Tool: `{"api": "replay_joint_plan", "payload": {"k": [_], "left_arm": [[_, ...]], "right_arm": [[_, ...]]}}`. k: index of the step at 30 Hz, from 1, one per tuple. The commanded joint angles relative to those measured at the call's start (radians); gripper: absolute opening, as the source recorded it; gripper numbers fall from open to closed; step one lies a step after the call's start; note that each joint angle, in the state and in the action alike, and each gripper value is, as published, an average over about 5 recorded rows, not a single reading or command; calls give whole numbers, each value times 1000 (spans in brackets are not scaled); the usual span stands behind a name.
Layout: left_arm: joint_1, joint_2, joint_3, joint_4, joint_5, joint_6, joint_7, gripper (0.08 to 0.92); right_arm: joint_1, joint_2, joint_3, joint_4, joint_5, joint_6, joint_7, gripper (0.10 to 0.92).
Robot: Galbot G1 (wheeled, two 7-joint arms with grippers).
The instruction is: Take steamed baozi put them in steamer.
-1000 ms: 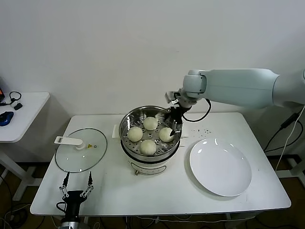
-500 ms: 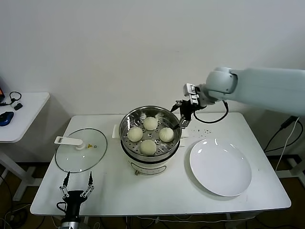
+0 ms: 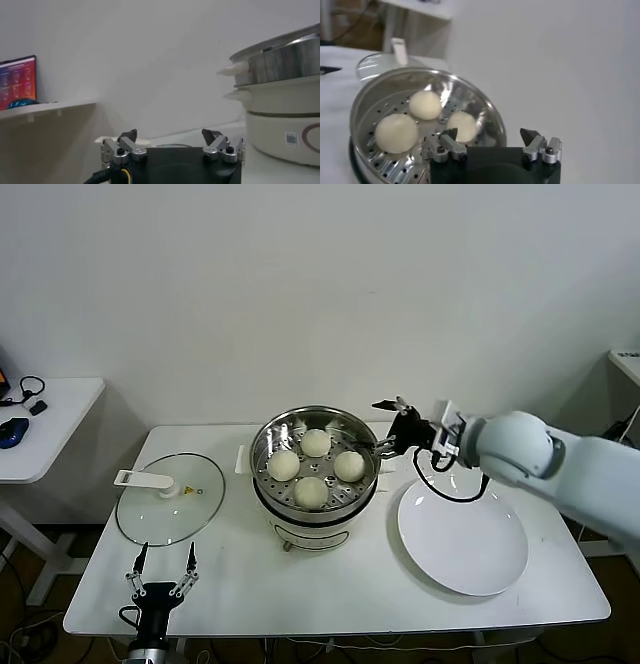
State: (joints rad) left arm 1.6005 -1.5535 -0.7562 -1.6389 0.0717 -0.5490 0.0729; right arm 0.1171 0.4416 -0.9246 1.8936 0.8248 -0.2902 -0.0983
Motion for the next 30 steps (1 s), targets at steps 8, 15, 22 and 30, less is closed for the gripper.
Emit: {"api": "replay_joint_plan", "payload": {"k": [8, 15, 22, 30], "left_arm": [[12, -6, -3, -10, 3, -14, 0, 823], [10, -10, -2, -1, 2, -19, 1, 823], [0, -11, -1, 15, 3, -25, 1, 823], [-6, -10, 1, 20, 1, -26, 1, 823]], "right_arm": [[-1422, 223, 1384, 195, -313, 227, 258, 823], [-1659, 561, 1512, 193, -490, 469, 180, 823], [-1809, 794, 1534, 186, -533, 616, 106, 823], [-1906, 891, 1499, 143, -521, 768, 18, 823]]}}
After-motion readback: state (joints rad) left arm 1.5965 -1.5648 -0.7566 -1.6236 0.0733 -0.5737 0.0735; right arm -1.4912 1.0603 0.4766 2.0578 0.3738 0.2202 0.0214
